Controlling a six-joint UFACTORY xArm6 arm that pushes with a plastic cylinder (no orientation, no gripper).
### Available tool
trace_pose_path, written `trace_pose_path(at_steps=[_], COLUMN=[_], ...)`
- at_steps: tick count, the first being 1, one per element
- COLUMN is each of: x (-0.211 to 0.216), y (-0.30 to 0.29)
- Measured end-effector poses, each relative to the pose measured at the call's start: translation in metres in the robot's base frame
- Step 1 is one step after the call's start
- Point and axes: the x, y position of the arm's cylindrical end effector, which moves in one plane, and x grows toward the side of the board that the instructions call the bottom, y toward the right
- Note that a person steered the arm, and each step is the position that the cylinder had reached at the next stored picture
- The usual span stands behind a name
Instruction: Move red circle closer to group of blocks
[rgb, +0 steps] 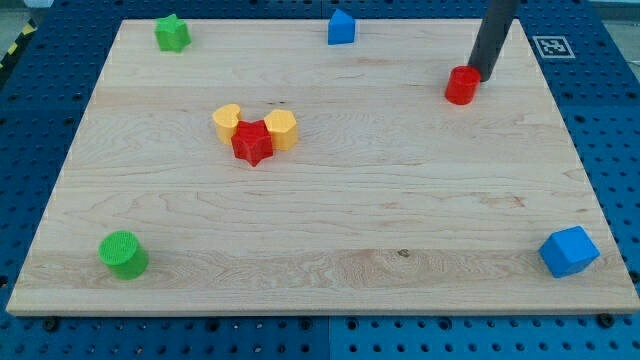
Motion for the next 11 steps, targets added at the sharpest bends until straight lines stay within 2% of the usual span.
trace_pose_path(at_steps=[2,4,5,7,8,9,10,11], x=[0.036,0.063,0.065,0.079,0.094,0.111,0.132,0.133], y=[-0.042,-0.02,-0.042,-0.148,-0.161,-0.127,-0.124,-0.163])
